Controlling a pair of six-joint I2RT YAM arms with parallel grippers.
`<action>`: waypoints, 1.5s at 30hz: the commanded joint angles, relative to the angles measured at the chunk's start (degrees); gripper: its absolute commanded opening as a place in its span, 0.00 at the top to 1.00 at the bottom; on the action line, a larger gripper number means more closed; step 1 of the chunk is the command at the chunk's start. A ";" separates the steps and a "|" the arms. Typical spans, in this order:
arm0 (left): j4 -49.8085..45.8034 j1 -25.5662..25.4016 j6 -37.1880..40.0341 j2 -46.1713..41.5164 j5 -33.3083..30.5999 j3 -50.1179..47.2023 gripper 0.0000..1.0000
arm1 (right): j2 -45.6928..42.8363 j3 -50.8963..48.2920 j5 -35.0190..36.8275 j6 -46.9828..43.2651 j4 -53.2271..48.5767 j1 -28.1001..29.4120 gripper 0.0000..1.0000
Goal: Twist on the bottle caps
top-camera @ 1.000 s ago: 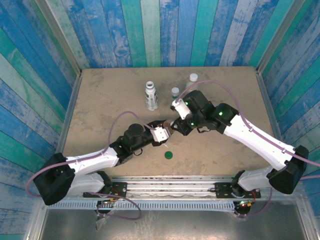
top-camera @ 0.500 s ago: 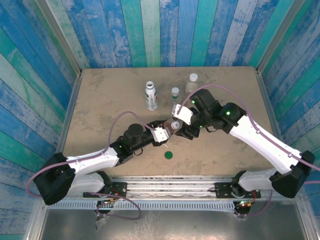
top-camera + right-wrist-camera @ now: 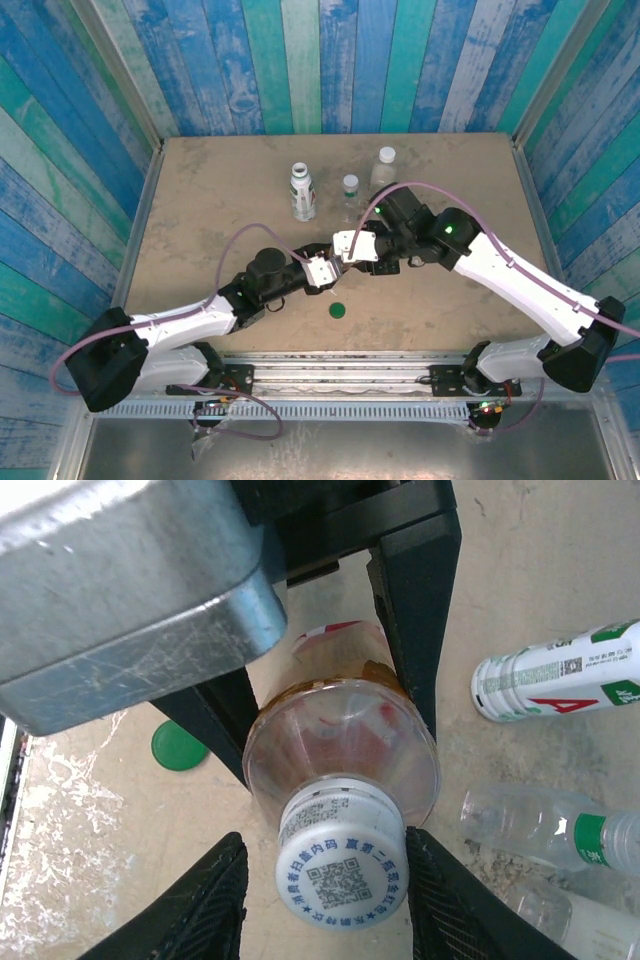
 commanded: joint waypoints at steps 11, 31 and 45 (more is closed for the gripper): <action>1.99 -0.07 -0.32 -1.33 -0.83 -0.72 0.54 | -0.93 -0.52 2.31 21.34 4.50 0.37 0.92; 2.05 -0.07 0.73 0.05 -0.73 -0.01 0.52 | -12.99 -12.34 2.85 23.48 11.26 -1.43 0.35; 0.35 -0.07 1.61 -1.07 0.96 0.16 0.52 | -1.98 -1.42 -0.82 -3.02 1.00 -0.46 0.51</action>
